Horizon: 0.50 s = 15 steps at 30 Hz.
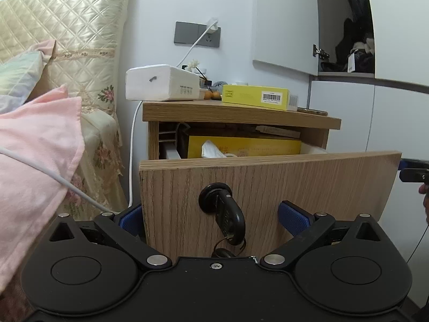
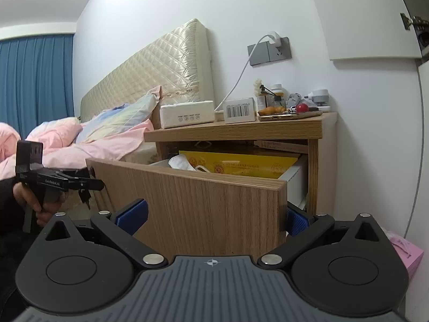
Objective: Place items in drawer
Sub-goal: 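Pull the drawer open by the key knob with the left tool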
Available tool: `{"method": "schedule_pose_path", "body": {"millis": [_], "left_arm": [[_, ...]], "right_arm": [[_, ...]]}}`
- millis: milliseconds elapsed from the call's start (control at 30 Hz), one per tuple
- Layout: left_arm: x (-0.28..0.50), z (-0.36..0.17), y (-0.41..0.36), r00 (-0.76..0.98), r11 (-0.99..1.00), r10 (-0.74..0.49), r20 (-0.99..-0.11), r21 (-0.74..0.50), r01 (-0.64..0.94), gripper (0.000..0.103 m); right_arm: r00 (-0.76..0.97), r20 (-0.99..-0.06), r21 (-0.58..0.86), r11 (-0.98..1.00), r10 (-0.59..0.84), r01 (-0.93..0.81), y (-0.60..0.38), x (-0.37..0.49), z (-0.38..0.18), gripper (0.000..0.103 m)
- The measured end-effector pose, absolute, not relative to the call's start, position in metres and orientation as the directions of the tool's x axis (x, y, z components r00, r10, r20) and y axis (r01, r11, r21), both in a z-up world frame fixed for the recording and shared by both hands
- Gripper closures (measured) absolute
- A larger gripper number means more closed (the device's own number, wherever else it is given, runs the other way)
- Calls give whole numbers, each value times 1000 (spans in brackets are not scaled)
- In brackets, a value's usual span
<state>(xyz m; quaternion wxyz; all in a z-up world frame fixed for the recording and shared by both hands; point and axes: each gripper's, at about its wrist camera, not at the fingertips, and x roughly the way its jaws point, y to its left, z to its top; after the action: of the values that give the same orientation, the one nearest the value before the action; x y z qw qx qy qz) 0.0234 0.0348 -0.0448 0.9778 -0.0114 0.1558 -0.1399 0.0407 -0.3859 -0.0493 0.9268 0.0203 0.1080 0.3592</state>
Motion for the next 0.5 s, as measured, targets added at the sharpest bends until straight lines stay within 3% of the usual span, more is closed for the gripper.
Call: {"method": "schedule_pose_path", "body": {"millis": [500], "left_arm": [[-5,-41,36,917,966,-258,-303,-108,235,2]], "right_arm": [[716,-207,138,744,667,-653,-383,18,-45,0]]}}
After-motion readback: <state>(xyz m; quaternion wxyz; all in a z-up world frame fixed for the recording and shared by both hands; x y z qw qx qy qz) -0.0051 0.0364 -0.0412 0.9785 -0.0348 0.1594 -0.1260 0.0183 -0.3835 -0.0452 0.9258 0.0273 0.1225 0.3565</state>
